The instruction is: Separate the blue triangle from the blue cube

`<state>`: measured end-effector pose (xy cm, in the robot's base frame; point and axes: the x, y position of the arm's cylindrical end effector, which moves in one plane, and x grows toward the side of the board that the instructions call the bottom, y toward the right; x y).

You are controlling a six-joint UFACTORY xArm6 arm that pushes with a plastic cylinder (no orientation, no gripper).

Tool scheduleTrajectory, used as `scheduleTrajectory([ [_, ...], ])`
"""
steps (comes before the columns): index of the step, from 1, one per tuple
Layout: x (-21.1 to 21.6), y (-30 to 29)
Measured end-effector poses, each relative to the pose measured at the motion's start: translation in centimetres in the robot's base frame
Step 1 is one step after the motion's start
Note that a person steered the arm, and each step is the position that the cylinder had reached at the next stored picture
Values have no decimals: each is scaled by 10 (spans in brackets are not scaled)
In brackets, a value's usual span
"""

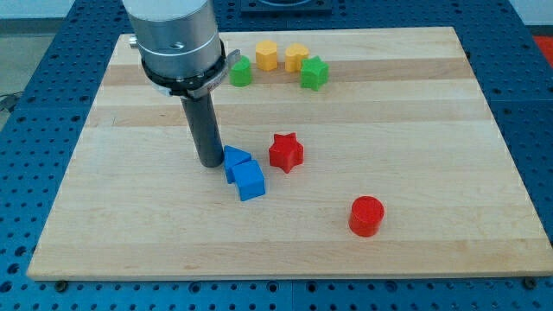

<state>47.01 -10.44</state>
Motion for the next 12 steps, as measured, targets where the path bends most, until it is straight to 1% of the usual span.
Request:
scheduleTrajectory([
  [1,25,-7],
  [2,71,-2],
  [3,72,14],
  [4,50,43],
  [5,47,43],
  [6,14,26],
  [7,-4,17],
  [8,-17,17],
  [9,-19,17],
  [10,-1,21],
  [11,45,21],
  [12,64,-13],
])
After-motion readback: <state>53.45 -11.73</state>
